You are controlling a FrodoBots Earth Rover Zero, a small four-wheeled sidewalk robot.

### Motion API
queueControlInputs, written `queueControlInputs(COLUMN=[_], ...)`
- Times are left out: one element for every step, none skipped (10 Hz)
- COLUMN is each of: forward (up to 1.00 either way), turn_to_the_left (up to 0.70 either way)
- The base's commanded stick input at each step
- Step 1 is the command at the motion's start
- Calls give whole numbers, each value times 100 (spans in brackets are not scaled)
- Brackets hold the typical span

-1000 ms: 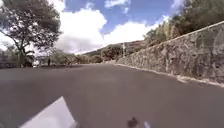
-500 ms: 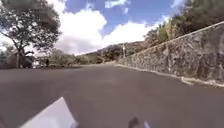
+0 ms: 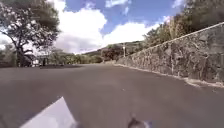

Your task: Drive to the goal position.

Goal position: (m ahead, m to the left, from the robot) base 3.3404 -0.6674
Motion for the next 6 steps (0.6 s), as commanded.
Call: queueControlInputs(forward=[45, 45, 45, 45, 45, 45], turn_to_the_left=[0, 0, 0, 0, 0, 0])
